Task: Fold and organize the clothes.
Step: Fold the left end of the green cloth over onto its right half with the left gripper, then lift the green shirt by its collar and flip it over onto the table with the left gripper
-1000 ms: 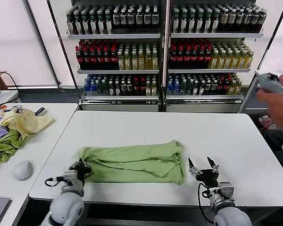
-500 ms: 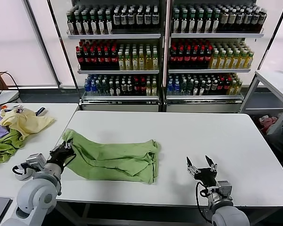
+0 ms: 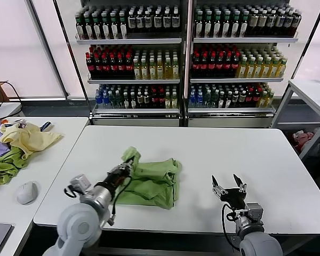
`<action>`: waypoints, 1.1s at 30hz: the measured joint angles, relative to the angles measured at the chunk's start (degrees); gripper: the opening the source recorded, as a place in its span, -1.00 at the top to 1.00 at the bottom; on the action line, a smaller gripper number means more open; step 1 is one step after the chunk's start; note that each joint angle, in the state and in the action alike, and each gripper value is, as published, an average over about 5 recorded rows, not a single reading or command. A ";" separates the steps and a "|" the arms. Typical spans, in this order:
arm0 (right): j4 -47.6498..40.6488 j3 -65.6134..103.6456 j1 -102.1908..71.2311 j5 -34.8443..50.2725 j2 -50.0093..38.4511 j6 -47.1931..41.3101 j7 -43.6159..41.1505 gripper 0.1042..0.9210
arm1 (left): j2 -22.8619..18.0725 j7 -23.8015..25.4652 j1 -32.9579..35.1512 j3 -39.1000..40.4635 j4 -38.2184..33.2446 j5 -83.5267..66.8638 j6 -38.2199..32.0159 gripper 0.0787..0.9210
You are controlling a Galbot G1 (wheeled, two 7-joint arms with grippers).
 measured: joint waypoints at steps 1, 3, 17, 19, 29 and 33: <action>-0.05 0.01 0.05 0.00 0.02 0.01 -0.02 -0.76 | -0.53 0.01 -0.55 1.13 0.71 0.22 -0.12 0.82; -0.18 0.03 0.16 0.01 0.04 0.05 -0.04 -0.76 | -1.54 0.12 -1.74 3.28 2.32 0.99 -0.35 0.74; -1.42 -0.01 1.38 0.46 -0.09 0.36 -0.23 -0.76 | -4.64 3.21 -6.73 12.90 10.76 11.87 -2.02 -0.20; -1.59 -0.13 1.57 0.48 -0.03 0.38 -0.26 -0.76 | -4.49 3.94 -6.48 13.17 10.60 12.87 -2.08 -0.34; -1.89 -0.84 2.20 0.48 0.29 0.50 -0.35 -0.76 | -1.61 4.64 -3.08 10.09 8.39 19.82 -4.32 -0.76; -1.88 -0.95 2.22 0.48 0.31 0.51 -0.36 -0.76 | 0.31 3.48 -2.08 7.83 9.54 24.94 -5.75 -0.77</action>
